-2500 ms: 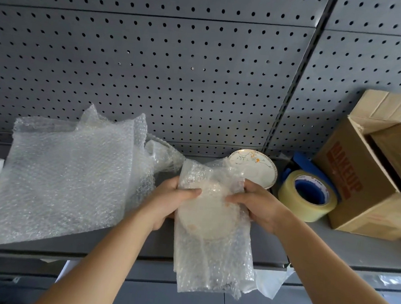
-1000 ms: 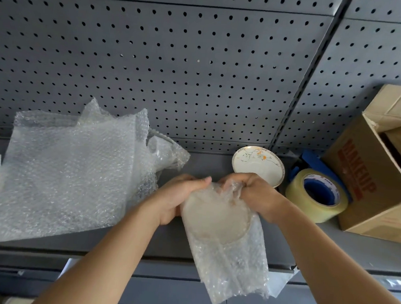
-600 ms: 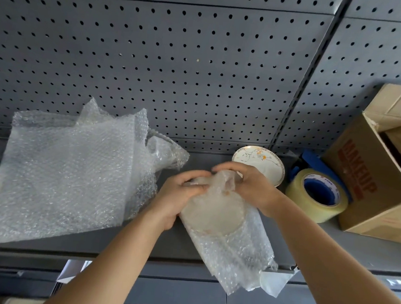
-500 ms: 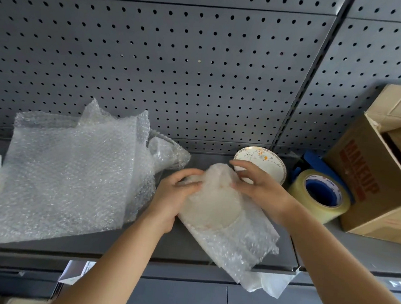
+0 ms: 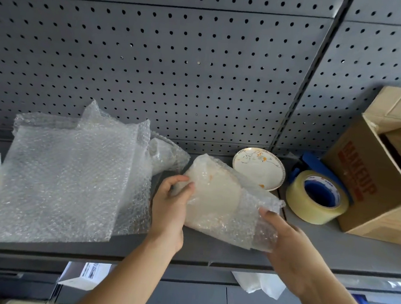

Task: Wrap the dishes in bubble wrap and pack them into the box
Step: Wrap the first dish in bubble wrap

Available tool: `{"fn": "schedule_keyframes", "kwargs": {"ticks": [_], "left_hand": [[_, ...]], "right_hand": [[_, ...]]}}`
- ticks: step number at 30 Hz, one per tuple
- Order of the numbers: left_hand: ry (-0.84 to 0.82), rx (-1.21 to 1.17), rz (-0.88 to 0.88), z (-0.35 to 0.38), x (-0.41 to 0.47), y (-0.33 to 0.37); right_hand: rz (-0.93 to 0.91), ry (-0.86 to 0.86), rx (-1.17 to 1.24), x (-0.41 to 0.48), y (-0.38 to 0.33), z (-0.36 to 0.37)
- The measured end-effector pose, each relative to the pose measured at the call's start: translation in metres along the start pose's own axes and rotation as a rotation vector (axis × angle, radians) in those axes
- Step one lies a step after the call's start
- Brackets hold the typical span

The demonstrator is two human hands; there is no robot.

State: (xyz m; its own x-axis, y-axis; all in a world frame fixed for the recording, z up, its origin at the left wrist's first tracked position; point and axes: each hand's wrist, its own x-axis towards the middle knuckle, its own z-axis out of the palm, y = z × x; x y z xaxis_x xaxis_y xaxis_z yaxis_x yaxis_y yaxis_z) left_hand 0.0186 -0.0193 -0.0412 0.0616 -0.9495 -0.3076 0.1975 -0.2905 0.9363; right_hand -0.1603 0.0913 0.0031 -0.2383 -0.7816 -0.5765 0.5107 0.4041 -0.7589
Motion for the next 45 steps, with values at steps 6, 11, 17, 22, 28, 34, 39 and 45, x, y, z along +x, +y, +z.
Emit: {"fn": "schedule_keyframes", "kwargs": {"ticks": [6, 11, 17, 22, 28, 34, 39, 45], "left_hand": [[0.038, -0.208, -0.042, 0.008, -0.011, 0.003], [0.056, -0.256, -0.051, 0.015, -0.013, 0.007], [0.100, -0.184, -0.029, 0.019, -0.022, -0.006], [0.120, -0.058, -0.027, 0.018, -0.024, -0.015], [0.044, 0.190, 0.023, 0.010, -0.023, -0.015], [-0.048, 0.443, 0.128, 0.001, -0.018, -0.014], [-0.098, 0.701, 0.260, -0.003, -0.013, -0.014], [-0.114, 0.854, 0.397, -0.002, -0.006, -0.016]], "right_hand": [[-0.035, 0.043, 0.214, -0.017, 0.005, 0.002], [-0.053, -0.316, 0.375, -0.025, 0.021, 0.018], [-0.227, -0.055, 0.322, -0.006, 0.017, 0.047], [-0.341, 0.185, -0.135, 0.010, 0.022, 0.048], [-0.559, 0.074, -0.791, 0.027, 0.026, 0.040], [-0.744, 0.081, -1.146, 0.040, 0.037, 0.027], [-0.838, 0.090, -1.276, 0.049, 0.051, 0.021], [-0.834, 0.095, -1.298, 0.052, 0.053, 0.021]]}}
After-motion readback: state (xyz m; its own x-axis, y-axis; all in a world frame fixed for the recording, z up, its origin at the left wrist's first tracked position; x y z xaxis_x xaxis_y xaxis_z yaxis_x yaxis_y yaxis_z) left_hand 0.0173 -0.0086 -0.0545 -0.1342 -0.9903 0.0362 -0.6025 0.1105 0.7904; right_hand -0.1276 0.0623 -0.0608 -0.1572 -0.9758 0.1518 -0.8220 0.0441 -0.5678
